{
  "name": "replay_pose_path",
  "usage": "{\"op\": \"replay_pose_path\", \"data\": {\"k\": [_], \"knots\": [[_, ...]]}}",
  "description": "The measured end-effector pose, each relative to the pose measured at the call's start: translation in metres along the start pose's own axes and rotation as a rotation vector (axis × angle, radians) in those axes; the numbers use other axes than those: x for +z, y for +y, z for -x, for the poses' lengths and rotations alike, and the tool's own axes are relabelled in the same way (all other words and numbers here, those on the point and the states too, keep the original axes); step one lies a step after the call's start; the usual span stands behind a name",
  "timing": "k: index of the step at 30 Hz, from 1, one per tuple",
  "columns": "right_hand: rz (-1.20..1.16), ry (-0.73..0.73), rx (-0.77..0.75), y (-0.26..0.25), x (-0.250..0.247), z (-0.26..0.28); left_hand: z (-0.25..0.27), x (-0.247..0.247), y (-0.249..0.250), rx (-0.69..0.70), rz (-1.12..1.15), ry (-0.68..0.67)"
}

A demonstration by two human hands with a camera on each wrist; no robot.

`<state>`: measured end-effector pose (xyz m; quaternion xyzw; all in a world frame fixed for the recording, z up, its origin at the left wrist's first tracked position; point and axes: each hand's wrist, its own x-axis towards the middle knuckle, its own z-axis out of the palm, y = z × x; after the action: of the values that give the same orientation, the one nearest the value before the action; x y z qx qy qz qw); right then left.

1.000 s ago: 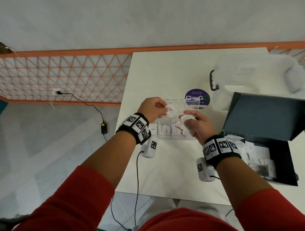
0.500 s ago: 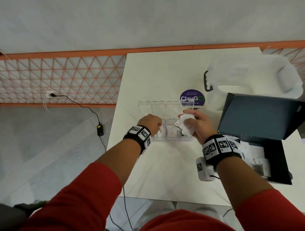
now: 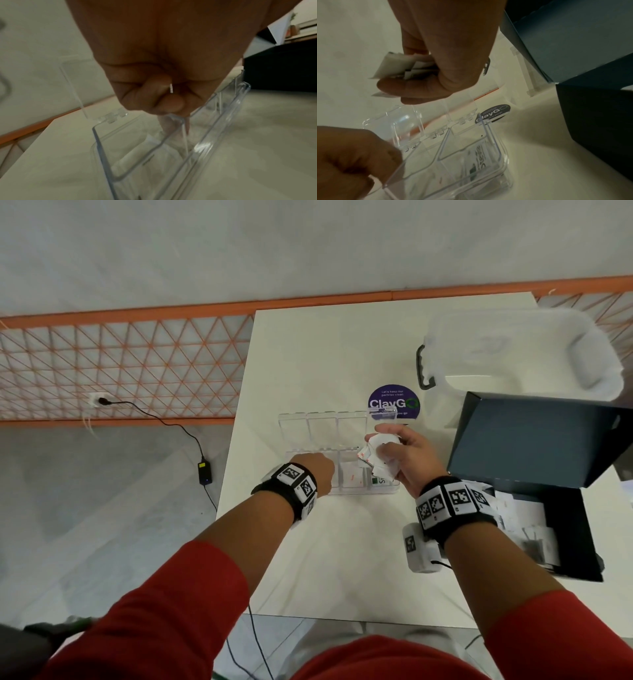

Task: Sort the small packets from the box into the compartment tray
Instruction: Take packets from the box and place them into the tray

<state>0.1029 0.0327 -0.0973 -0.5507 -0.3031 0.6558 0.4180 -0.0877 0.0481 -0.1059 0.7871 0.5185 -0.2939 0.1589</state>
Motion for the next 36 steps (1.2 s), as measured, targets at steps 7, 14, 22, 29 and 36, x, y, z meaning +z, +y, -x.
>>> {"op": "replay_pose_path", "data": {"k": [7, 14, 22, 29, 36], "knots": [[0.018, -0.004, -0.004, -0.001, -0.003, 0.001, 0.002, 0.001, 0.005, -0.015, -0.011, 0.033], [0.028, 0.005, -0.006, -0.002, -0.004, 0.005, 0.008, -0.003, -0.013, -0.009, 0.128, 0.119], [0.005, -0.02, -0.008, -0.005, 0.001, 0.009, 0.008, 0.01, -0.009, 0.021, 0.087, -0.004], [-0.007, -0.031, -0.009, -0.005, 0.005, 0.008, 0.025, -0.019, -0.023, 0.021, 0.653, 0.591], [0.086, -0.085, -0.035, -0.005, 0.021, 0.004, 0.043, -0.041, -0.005, 0.113, 1.031, 0.429]]}}
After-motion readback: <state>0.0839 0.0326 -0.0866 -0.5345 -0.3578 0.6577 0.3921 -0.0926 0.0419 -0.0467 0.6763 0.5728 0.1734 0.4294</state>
